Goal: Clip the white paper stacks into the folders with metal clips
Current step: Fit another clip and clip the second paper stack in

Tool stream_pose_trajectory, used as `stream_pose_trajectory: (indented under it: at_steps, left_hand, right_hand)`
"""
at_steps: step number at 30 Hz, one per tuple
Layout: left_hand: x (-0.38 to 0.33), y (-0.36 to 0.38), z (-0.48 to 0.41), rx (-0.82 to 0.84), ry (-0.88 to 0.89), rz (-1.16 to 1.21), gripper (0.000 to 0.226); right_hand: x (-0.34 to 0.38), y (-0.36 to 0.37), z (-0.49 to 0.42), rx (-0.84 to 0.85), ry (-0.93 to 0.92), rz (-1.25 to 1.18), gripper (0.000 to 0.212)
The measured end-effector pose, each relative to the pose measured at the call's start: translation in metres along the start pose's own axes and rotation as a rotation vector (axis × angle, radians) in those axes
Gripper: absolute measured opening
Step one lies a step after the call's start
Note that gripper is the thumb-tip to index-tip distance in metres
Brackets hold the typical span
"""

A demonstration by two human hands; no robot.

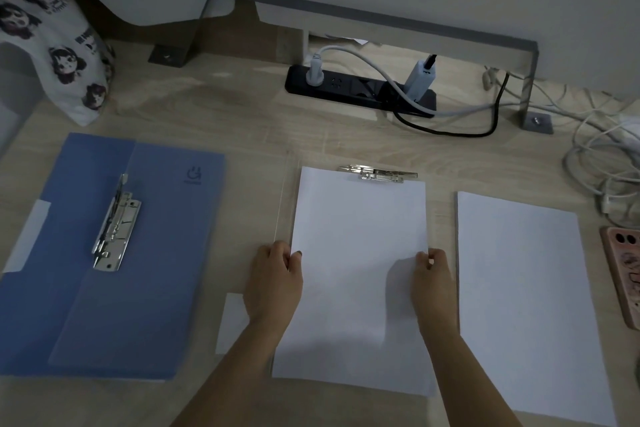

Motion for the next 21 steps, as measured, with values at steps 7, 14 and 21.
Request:
stream_pose_trajectory:
  at_steps: [7,14,21]
  left_hand:
    - [0.0,0.0,0.0,-0.021,0.043,-0.093,0.021]
    - [0.002,0.011,-0.001,-0.169,0.408,-0.234,0.036]
    - [0.024,0.023,-0.013,0.039,0.666,-0.385,0.053]
  right_hand:
    - [0.003,0.006,0.007,-0.106,-0.156,0.283,0.039]
    - [0.001,0.005,0.004,-0.21,-0.376,0.364,0.04]
    - [0.019,0.006,-0.008,-0.052,-0.467,0.194,0.035]
Point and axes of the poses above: each hand's wrist, its own z-axis away from the middle knuckle, its own y-axis out of the palm, x = y × z, the point moved 1 cm from there along -z, towards the middle knuckle, and after that the axes turned 6 degrees about z, right-handed, at the moved point
